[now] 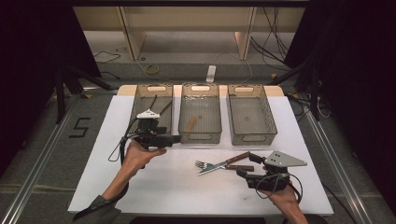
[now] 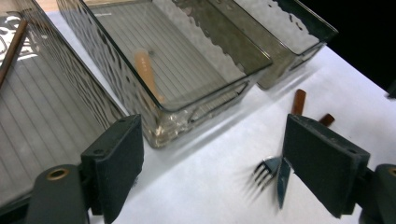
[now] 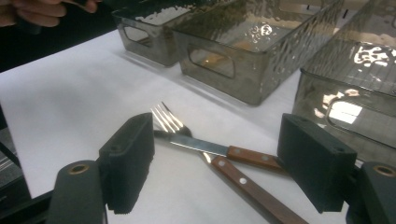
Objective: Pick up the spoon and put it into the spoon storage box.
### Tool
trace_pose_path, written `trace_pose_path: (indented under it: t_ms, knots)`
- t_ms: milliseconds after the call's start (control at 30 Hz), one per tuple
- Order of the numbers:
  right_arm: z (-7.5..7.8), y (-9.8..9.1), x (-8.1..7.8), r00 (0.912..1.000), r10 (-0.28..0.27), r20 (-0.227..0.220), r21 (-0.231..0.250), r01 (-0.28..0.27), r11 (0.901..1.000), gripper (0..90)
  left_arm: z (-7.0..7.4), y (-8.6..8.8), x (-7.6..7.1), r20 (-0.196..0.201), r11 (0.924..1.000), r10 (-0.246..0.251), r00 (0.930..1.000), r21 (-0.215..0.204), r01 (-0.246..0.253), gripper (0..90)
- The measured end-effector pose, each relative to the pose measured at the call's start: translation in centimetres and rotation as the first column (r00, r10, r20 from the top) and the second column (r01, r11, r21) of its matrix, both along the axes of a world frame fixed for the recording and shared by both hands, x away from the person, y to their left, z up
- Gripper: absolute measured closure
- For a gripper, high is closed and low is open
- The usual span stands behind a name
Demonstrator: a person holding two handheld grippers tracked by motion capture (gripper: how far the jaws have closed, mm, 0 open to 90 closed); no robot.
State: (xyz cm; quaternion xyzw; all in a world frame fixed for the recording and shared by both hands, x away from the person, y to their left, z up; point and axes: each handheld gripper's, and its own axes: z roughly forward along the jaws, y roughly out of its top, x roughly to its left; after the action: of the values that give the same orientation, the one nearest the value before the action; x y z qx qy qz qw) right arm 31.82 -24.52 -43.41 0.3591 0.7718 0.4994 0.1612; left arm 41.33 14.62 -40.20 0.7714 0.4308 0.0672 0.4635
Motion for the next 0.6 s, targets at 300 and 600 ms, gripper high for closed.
trace_pose_path:
  t_ms: [300, 600]
  knots:
    - [-0.1, -0.1, 1.9, 0.9996, -0.020, -0.018, -0.028, 0.020, 0.9994, 31.5, -0.8, 0.0, -2.5, 0.048, 0.9991, -0.029, 0.9984, -0.029, 0.030, 19.4]
    - [-0.7, 0.0, 4.1, 0.9974, -0.030, -0.065, -0.085, 0.024, 0.9960, 40.3, -1.3, 0.0, -3.5, 0.075, 0.9985, -0.032, 0.9967, -0.041, 0.035, 18.7]
